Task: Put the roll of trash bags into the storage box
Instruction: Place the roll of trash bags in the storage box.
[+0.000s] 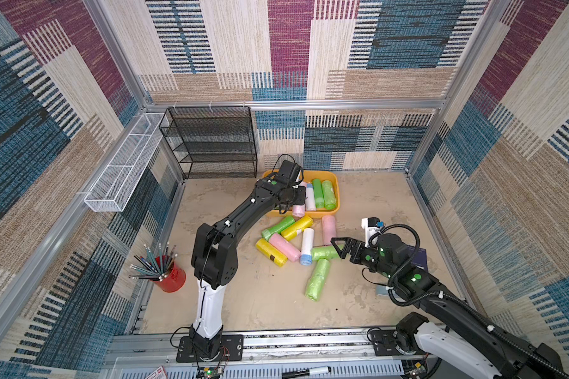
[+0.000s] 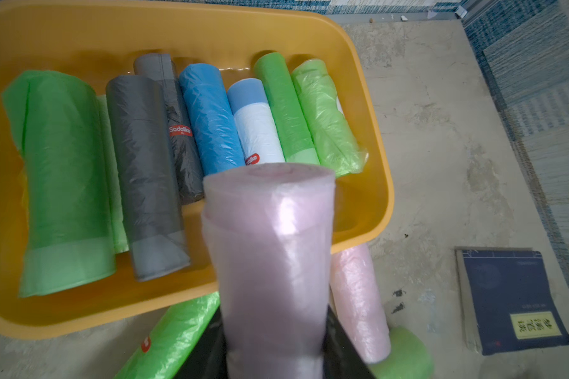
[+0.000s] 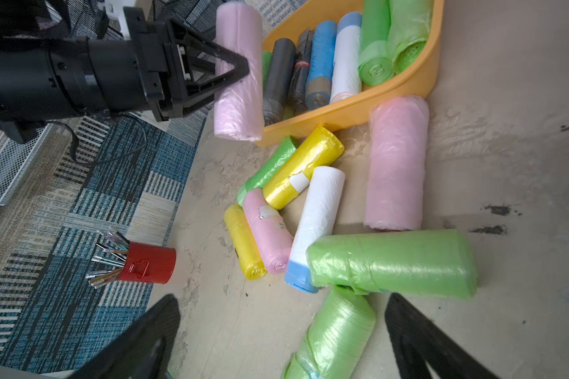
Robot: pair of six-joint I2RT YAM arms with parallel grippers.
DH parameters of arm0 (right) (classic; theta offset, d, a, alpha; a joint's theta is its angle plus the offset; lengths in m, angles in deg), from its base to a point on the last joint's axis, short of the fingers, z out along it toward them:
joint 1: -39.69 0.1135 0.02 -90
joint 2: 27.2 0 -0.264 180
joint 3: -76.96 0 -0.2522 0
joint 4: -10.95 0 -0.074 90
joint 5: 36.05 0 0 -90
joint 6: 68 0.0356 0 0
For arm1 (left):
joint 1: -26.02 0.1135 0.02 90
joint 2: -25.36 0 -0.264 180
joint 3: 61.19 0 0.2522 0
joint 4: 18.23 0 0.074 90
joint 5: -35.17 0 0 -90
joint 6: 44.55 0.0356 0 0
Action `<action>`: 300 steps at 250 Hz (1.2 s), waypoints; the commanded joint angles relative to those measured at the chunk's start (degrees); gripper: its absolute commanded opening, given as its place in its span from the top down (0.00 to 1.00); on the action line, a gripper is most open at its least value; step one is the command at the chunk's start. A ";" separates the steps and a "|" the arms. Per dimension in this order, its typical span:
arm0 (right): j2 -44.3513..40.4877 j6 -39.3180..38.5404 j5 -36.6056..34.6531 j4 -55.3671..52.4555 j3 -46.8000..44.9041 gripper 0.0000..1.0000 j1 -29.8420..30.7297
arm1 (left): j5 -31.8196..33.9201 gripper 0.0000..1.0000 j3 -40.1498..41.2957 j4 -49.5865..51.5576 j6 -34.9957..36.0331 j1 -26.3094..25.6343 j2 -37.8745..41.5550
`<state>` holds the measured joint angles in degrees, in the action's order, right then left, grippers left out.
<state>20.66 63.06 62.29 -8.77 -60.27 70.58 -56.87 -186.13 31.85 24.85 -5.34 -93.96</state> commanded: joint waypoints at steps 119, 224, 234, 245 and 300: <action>5.33 0.69 -6.63 -6.19 3.43 0.01 0.06 | -4.68 0.70 -20.69 2.26 3.70 5.37 -19.08; 15.10 -1.47 -3.10 -12.18 7.77 0.01 0.05 | -7.31 0.37 -24.43 2.03 3.56 7.63 -20.39; 15.75 -1.64 -2.12 -11.62 7.89 0.01 0.09 | -7.28 0.37 -23.72 1.92 3.62 7.64 -19.54; 16.60 -1.86 -0.59 -10.67 8.06 0.01 0.06 | -7.68 0.37 -22.52 1.59 3.41 7.66 -18.42; 21.90 -2.56 4.76 -8.51 10.60 0.01 0.11 | -10.22 0.37 -10.33 -5.47 1.93 7.71 -8.88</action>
<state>40.70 61.51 63.51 -19.41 -51.13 70.58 -65.25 -202.59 32.20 27.35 2.27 -107.91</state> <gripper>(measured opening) 0.993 0.627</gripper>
